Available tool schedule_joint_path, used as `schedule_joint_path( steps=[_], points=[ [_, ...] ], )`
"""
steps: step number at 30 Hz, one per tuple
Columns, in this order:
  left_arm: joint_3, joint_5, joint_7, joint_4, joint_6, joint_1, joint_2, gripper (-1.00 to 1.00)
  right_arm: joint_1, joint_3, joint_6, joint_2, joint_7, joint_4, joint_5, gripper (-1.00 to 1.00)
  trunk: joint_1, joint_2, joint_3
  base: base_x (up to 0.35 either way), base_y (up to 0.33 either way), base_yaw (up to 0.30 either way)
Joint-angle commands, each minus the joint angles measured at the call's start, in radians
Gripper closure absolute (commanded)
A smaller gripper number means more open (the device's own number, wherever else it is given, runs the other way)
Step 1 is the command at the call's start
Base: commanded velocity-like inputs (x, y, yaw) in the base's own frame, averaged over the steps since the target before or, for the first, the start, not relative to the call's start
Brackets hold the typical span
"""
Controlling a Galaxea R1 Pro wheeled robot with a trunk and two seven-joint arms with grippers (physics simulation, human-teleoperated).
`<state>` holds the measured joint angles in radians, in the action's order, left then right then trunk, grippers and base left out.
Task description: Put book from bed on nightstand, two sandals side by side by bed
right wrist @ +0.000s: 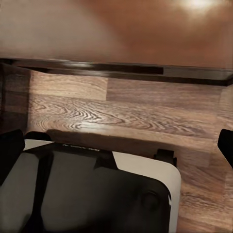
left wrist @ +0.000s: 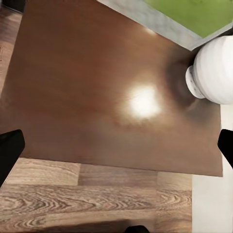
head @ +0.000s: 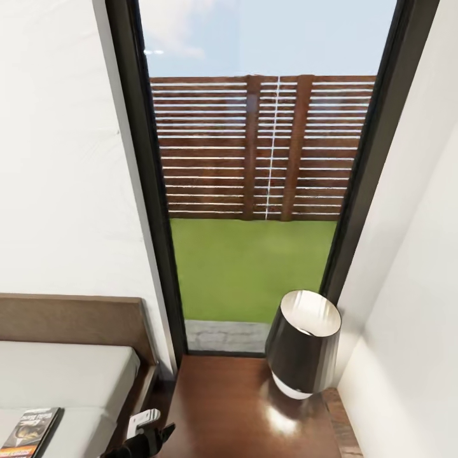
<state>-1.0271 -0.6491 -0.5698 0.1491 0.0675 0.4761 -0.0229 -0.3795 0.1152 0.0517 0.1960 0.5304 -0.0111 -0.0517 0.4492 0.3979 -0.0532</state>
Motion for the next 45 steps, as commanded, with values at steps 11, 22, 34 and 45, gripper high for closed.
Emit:
schedule_joint_path(
  steps=[11,22,34,45],
  points=[
    [-0.007,-0.011,-0.002,0.0,0.005,0.001,0.0,-1.0,-0.001,0.008,0.004,0.0,0.003,0.005,-0.005,-1.0,0.001,0.002,-0.002,0.167,0.171,0.0],
    [-0.007,-0.011,-0.002,0.0,0.005,0.001,0.0,-1.0,-0.001,0.008,0.005,0.0,0.003,0.005,-0.006,-1.0,0.001,0.002,-0.002,0.007,0.007,0.0],
    [-0.007,-0.011,-0.002,0.0,0.005,0.001,0.0,-1.0,-0.001,0.008,0.003,0.0,0.007,0.005,-0.007,-1.0,0.001,0.002,-0.002,0.0,0.0,0.004],
    [-0.007,-0.01,-0.002,0.0,0.005,0.001,0.0,-1.0,-0.001,0.008,0.002,0.0,0.008,0.005,-0.008,-1.0,0.001,0.002,-0.002,0.0,0.0,0.242]
  ],
)
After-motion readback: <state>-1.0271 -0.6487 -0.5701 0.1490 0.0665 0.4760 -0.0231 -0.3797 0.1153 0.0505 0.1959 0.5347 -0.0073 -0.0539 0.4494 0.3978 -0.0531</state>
